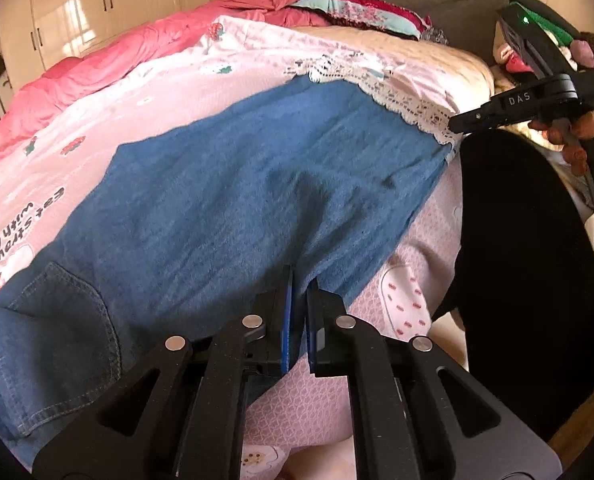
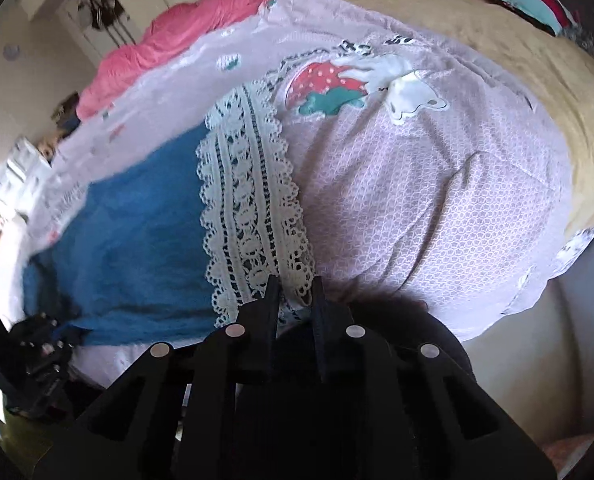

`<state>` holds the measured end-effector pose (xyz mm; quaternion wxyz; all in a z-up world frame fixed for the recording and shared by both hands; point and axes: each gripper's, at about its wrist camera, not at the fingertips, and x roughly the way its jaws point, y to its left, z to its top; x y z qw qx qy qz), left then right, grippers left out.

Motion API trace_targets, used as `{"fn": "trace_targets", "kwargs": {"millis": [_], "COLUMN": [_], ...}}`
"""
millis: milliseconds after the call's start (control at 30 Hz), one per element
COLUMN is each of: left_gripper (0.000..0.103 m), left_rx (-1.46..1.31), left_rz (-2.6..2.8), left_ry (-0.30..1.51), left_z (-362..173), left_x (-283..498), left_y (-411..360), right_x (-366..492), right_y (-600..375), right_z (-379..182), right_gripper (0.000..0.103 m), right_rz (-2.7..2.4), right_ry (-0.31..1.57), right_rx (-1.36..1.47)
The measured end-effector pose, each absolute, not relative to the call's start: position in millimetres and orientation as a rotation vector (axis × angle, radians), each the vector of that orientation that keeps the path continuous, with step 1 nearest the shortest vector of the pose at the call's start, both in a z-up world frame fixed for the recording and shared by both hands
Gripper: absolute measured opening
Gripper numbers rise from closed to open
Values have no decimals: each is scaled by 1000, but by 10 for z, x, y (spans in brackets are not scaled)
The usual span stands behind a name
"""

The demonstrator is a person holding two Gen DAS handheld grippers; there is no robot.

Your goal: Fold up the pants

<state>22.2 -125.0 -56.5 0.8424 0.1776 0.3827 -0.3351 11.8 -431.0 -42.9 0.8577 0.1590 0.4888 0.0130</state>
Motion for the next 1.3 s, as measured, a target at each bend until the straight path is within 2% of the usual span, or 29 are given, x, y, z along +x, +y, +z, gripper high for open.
{"fn": "trace_targets", "kwargs": {"millis": [33,67,133,200,233,267,333,400,533,633,733,833,1000,1033,1067,1300], "left_gripper": [3,3,4,14,24,27,28,28,43,47,70,71,73,56,28,22], "left_rx": [372,367,352,343,332,308,267,209,42,-68,-179,-240,-238,-233,-212,-266], "left_rz": [-708,-709,-714,-715,-722,-726,-730,-709,-600,-411,-199,-111,-62,-58,-28,-44], "left_ry": [814,819,820,828,830,831,837,835,798,781,792,838,883,891,900,836], "left_z": [-571,-572,-553,-526,-512,-484,-445,-374,-115,26,34,-50,-172,-200,-232,-99], "left_x": [232,236,229,201,185,155,121,98,79,104,161,254,467,508,558,628], "left_y": [-1240,-1225,-1197,-1167,-1149,-1102,-1015,-876,-353,175,650,883,890,885,870,1065], "right_x": [108,90,36,-13,-31,-52,-90,-108,-161,-178,-157,-84,2,17,41,29], "right_y": [-4312,-4314,-4280,-4190,-4148,-4073,-3780,-3479,-2931,-2641,-2468,-2402,-2387,-2390,-2391,-2464], "right_z": [-423,-400,-276,-113,-73,-19,32,-10,-145,-221,-297,-338,-453,-498,-546,-460], "right_gripper": [25,28,28,28,28,28,33,33,33,33,33,33,32,22,13,10], "right_rz": [12,1,-20,-6,19,58,175,279,451,528,542,549,541,536,538,586], "right_ry": [1022,1013,955,889,866,841,822,827,828,829,828,832,878,905,935,944], "right_rx": [328,318,256,184,162,131,19,-78,-253,-373,-471,-495,-508,-506,-499,-425]}}
